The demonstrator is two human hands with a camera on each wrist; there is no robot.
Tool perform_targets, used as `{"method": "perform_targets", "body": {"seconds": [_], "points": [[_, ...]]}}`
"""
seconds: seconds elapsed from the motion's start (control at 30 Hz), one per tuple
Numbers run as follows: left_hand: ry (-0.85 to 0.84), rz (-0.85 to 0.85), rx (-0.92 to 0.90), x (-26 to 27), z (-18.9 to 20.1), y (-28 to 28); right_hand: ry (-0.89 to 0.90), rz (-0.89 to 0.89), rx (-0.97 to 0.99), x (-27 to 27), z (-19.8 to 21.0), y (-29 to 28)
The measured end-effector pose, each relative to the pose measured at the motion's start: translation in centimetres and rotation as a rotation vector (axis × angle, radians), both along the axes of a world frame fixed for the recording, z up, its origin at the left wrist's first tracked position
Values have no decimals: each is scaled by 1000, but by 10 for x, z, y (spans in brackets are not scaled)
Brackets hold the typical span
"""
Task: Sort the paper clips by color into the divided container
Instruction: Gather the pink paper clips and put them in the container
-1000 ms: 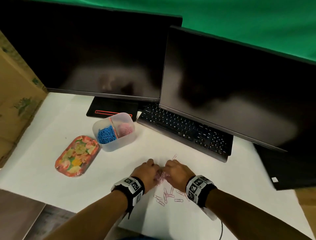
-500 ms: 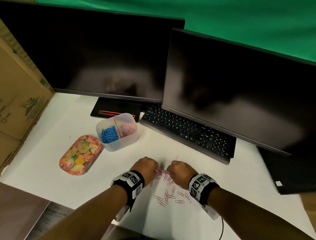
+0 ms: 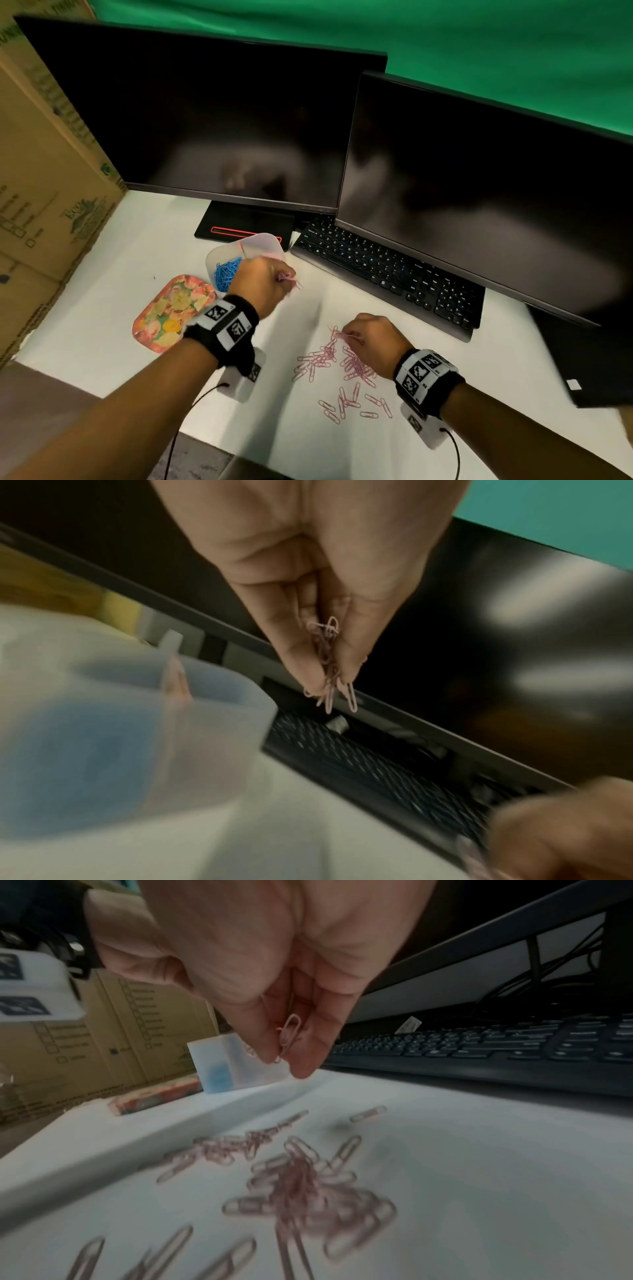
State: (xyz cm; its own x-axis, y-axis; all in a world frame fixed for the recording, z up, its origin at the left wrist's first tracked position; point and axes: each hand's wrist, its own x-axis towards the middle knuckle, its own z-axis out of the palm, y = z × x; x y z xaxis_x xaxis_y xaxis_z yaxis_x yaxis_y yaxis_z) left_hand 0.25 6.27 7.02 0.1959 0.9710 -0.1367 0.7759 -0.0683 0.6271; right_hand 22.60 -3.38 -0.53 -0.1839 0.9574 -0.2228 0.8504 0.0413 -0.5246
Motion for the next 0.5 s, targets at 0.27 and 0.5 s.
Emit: {"method": "perform_targets", "body": {"seconds": [0.27, 0.5], "points": [[257, 76, -134, 1, -8, 61, 84, -48, 119, -26, 26, 42], [247, 77, -2, -18, -40, 52, 76, -58, 124, -71, 64, 102]]}}
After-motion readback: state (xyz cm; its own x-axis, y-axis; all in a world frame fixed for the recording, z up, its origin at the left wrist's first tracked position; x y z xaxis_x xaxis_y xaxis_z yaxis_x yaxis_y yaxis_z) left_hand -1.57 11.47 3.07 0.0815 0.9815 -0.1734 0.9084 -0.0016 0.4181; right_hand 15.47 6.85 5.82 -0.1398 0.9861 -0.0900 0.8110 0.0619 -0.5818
